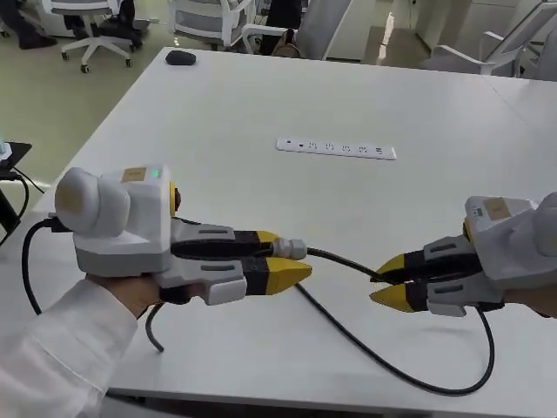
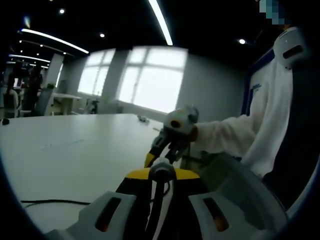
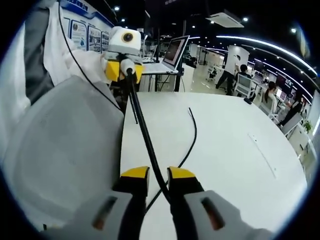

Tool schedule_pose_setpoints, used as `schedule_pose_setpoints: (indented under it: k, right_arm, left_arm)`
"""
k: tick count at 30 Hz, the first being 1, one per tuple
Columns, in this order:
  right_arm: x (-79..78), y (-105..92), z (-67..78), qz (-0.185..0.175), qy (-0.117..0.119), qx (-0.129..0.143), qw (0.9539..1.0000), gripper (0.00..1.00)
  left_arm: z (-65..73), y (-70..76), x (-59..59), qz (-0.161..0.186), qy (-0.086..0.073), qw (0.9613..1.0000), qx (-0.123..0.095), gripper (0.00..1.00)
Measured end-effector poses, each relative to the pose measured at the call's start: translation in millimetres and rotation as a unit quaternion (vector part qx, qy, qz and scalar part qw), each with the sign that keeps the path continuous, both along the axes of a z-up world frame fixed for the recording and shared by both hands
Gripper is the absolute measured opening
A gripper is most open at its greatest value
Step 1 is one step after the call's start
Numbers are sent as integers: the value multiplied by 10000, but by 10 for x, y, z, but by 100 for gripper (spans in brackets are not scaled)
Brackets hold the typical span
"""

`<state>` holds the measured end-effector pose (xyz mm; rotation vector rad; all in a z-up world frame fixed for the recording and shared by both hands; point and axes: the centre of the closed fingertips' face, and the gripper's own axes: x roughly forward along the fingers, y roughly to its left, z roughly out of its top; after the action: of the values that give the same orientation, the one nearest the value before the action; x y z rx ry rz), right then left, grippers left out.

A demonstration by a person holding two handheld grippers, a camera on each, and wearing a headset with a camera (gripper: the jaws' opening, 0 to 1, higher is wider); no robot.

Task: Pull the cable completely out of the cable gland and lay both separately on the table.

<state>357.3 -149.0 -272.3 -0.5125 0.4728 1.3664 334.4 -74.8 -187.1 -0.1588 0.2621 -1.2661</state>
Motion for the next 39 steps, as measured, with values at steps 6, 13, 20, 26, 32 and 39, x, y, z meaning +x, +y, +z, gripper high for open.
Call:
schedule_pose_setpoints:
  k: [6, 13, 20, 26, 32, 39]
  right_arm:
    - [-6, 91, 201, 6, -82, 312, 9995, 19]
    - [-95, 339, 654, 262, -303, 1032, 9939, 18]
    - [-182, 555, 805, 649, -545, 1046, 9909, 18]
    - [-236, 719, 777, 888, -619, 1004, 9890, 17]
    - [-301, 843, 678, 1155, -747, 767, 9875, 14]
    - [-240, 840, 694, 1073, -790, 775, 9881, 5]
  left_arm:
    - [6, 11, 10, 29, -22, 10000, -7, 16]
    - [-4, 11, 12, 29, -45, 10000, 30, 16]
    - [-6, 5, 6, 12, -56, 10000, 39, 16]
    - [-6, 8, 4, 17, -74, 10000, 48, 16]
    - [-9, -4, -16, -29, -85, 9999, 65, 16]
    - [-9, 6, 8, 31, -38, 10000, 37, 17]
